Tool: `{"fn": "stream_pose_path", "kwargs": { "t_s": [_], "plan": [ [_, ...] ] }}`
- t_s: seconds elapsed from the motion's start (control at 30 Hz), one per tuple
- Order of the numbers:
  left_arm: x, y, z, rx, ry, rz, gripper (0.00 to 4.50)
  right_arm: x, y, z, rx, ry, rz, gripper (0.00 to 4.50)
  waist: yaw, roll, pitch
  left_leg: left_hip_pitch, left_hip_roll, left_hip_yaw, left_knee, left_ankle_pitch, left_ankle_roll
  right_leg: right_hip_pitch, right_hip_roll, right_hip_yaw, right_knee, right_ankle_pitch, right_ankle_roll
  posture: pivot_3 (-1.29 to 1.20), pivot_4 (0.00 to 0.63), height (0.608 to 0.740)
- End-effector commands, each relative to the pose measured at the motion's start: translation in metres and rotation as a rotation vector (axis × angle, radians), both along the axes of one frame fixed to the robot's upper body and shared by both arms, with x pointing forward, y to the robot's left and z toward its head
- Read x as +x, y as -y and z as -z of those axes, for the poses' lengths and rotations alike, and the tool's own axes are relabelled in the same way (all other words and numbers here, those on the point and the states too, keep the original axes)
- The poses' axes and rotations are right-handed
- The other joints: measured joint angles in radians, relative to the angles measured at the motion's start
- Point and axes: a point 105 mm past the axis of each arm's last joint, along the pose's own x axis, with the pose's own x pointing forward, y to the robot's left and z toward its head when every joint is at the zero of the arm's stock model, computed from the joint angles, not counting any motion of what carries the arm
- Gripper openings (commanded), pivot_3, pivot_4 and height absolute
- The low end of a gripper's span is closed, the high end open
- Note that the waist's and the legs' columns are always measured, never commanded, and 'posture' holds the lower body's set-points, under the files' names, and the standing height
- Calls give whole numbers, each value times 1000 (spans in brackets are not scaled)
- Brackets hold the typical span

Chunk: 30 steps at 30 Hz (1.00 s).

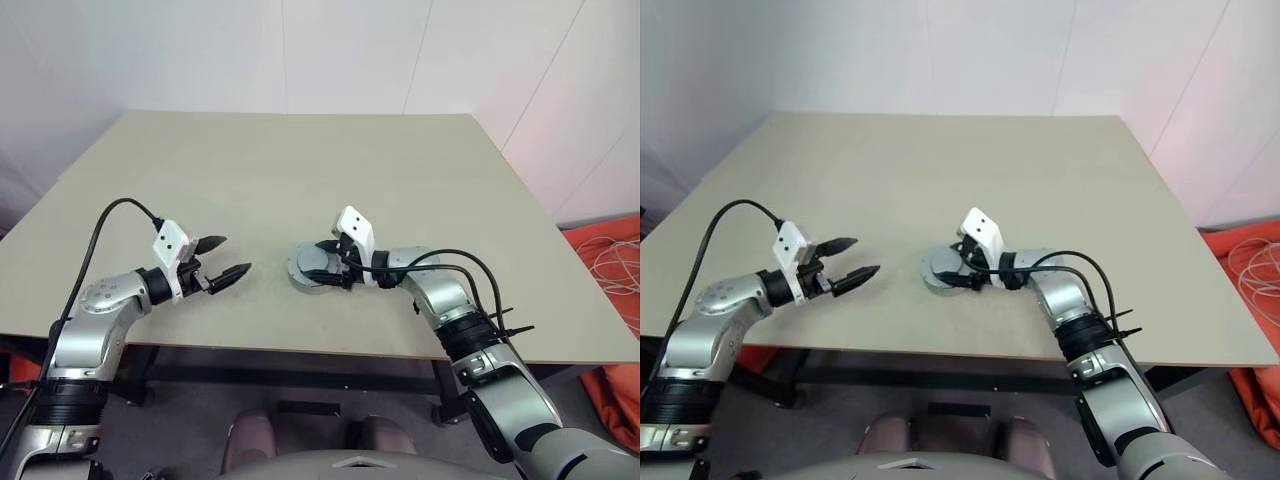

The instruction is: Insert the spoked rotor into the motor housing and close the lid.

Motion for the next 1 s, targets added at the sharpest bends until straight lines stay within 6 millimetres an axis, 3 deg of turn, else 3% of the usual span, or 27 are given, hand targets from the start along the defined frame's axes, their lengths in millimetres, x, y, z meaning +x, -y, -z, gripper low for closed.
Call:
{"fn": "stream_pose_path", "kwargs": {
  "t_s": [0.03,0.33,1.0],
  "plan": [
    [-6,0,-15,-13,52,33,4500,3,-4,-27,52,47,-39,3144,0,0,0,0,0,0,0,0,0,0,0,0,0,0,0,0,0,740],
    [-17,4,-7,-9,15,69,4500,8,1,-35,13,70,-65,3144,3,0,0,-1,0,0,-4,0,-1,-1,0,0,-2,0,0,0,0,740],
    [-16,7,-4,-13,8,82,4500,6,4,-9,-64,43,-58,3144,2,0,0,0,0,0,-4,0,-1,-1,0,0,-2,0,0,0,0,740]
  ]
}}
